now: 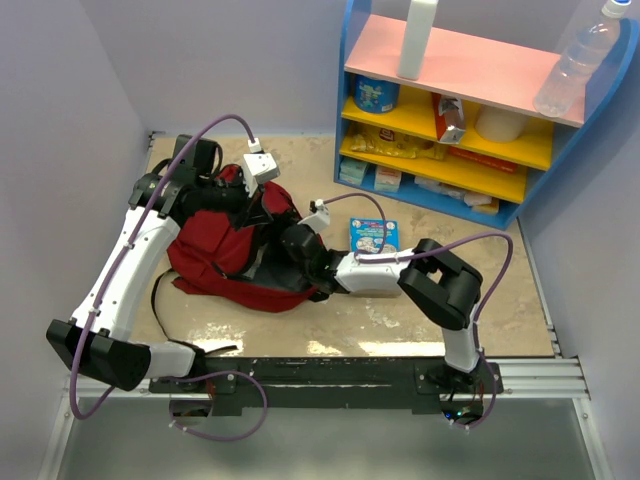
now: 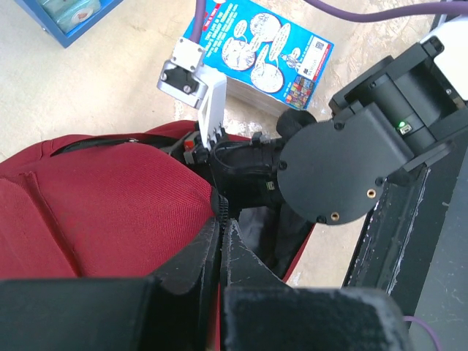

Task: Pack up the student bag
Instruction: Place the book in the student bag.

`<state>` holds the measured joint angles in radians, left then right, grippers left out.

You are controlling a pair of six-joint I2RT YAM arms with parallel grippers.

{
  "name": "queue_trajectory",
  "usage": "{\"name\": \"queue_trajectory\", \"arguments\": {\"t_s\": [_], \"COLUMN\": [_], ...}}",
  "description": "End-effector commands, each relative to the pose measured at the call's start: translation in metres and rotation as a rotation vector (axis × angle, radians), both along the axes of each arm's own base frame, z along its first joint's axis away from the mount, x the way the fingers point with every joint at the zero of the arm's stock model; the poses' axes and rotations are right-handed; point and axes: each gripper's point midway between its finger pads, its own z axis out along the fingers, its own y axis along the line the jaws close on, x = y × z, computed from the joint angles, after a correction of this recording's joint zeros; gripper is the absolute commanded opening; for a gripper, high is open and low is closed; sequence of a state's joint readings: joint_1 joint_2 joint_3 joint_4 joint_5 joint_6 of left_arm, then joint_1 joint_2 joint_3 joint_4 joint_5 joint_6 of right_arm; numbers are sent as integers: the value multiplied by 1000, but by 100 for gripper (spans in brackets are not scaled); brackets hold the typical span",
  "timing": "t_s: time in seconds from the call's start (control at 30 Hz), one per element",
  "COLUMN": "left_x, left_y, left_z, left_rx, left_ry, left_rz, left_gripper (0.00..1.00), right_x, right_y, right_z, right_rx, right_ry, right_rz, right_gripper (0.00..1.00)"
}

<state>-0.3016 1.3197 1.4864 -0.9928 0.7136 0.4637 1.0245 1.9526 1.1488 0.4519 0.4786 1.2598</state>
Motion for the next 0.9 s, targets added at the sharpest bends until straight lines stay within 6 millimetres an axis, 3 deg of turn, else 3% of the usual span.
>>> {"name": "queue_trajectory", "arguments": {"t_s": [0.0, 0.03, 0.1, 0.13, 0.23, 0.63, 0.87], "left_x": [-9, -9, -9, -9, -8, -6, -4], "left_y": [-11, -12, -12, -11, -10, -11, -10], "left_z": [29, 28, 28, 29, 29, 30, 34], "left_rx": [-84, -84, -85, -84, -80, -81, -78], "left_ry": [-59, -51, -51, -55, -61, -73, -84], "left_rz": [-60, -60, -59, -58, -53, -52, -45], "left_gripper": [0, 0, 0, 0, 0, 0, 0], "right_x": [2, 2, 2, 2, 2, -8, -15], "right_y": [0, -1, 0, 0, 3, 23, 53], "right_z": [24, 21, 22, 21, 20, 16, 13], "right_rx": [64, 53, 53, 50, 41, 50, 70], "right_ry": [-15, -6, -8, -7, -2, 41, 58], "right_rz": [13, 13, 16, 17, 28, 115, 183], "right_gripper": [73, 70, 48, 31, 17, 9, 7]}}
